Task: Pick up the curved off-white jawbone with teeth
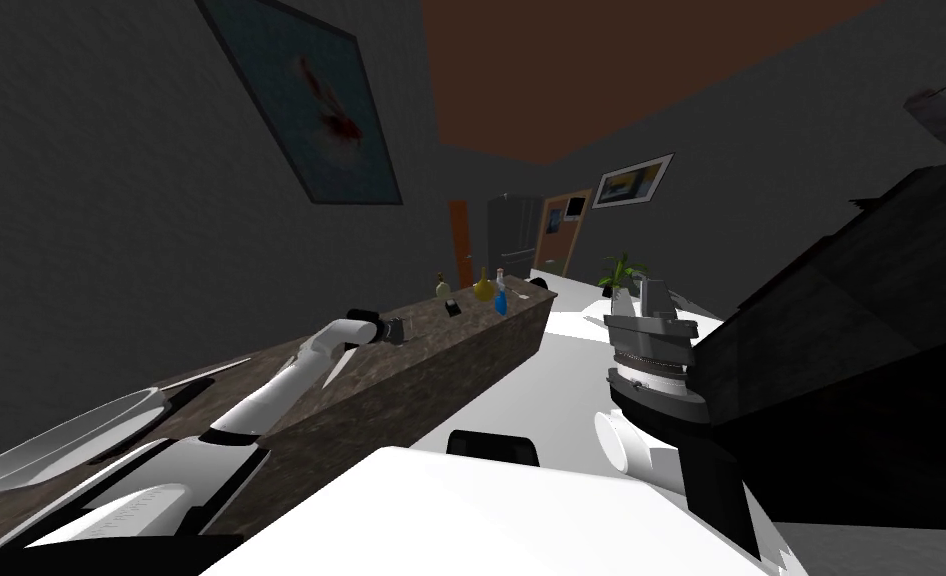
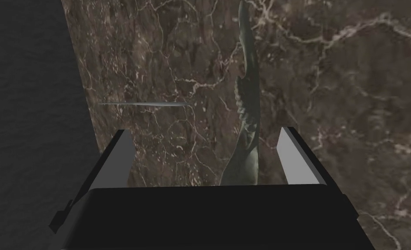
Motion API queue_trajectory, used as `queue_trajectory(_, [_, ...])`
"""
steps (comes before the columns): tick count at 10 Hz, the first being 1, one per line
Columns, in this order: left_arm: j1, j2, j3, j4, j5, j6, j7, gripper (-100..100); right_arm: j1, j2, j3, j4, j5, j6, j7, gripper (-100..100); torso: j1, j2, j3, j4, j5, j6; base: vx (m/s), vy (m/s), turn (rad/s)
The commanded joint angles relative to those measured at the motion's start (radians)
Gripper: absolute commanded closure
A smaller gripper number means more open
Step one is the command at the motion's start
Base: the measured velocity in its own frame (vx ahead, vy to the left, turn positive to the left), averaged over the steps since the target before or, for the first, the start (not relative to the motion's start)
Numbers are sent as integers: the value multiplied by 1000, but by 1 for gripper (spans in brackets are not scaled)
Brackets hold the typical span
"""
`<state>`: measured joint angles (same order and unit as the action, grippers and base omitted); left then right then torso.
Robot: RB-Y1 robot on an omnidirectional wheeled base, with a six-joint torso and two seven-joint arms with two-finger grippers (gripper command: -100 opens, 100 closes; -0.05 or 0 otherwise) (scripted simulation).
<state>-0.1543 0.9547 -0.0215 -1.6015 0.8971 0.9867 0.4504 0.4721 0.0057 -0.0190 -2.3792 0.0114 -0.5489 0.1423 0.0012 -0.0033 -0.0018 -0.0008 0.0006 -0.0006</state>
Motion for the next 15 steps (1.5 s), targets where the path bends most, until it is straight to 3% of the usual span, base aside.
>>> queue_trajectory(1, [-14,15,-13,22,26,50,23,-100,0,0,0,0,0,0,0,0,0,0,0,0,0,0,57,18,-51])
queue_trajectory(7, [-53,46,-53,91,93,203,67,-100,0,0,0,0,0,0,0,0,1,0,0,0,0,0,49,22,-31])
queue_trajectory(8, [-53,46,-53,91,93,206,67,-100,0,0,0,0,0,0,0,0,0,-1,-1,0,0,0,48,17,-24])
queue_trajectory(15, [-93,66,-129,178,183,396,135,-100,0,0,0,0,0,0,0,0,0,-2,-1,-1,0,0,69,24,-35])
